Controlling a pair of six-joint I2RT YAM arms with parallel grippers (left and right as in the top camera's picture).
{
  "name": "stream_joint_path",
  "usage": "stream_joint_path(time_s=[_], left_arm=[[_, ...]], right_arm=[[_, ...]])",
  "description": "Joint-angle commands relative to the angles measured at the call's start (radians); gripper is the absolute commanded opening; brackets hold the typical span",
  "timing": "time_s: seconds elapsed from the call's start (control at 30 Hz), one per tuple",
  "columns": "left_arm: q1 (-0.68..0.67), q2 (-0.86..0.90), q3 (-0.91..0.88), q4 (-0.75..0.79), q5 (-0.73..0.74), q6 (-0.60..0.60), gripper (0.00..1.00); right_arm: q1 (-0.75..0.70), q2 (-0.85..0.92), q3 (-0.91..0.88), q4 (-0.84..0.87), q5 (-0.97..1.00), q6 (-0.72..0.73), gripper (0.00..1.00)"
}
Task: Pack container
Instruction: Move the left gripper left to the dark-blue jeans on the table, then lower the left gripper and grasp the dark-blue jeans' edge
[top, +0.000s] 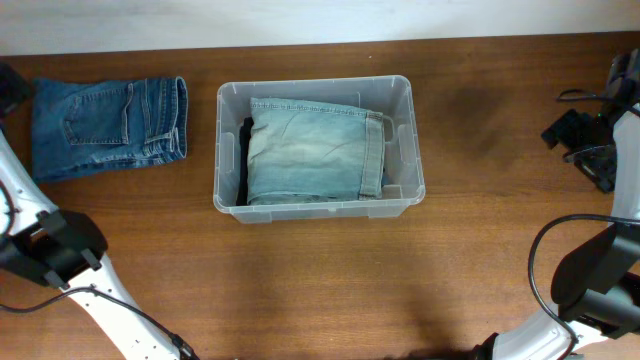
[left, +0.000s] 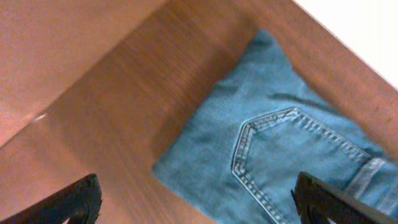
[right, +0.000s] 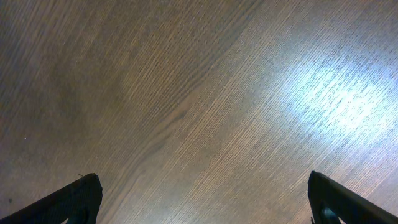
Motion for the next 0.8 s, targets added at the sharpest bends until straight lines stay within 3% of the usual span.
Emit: stream_joint_path(time_s=[0.0, 0.23, 0.4, 0.77], left_arm=[[0.012, -0.010, -0.113, 0.063, 0.082, 0.156, 0.99], [0.014, -0.010, -0.278, 0.220, 0.081, 0.298, 0.98], [0.025, -0.010, -0.389, 0.336, 0.074, 0.298, 0.98], [0.042, -0.010, -0.518, 0.438, 0.074, 0.297, 0.97]], right_arm=[[0.000, 0.002, -0.002, 0.000, 0.012, 0.009, 0.99], [0.000, 0.002, -0.002, 0.000, 0.012, 0.009, 0.98], [0.000, 0.002, -0.002, 0.000, 0.012, 0.009, 0.98], [0.000, 0.002, -0.002, 0.000, 0.012, 0.009, 0.98]])
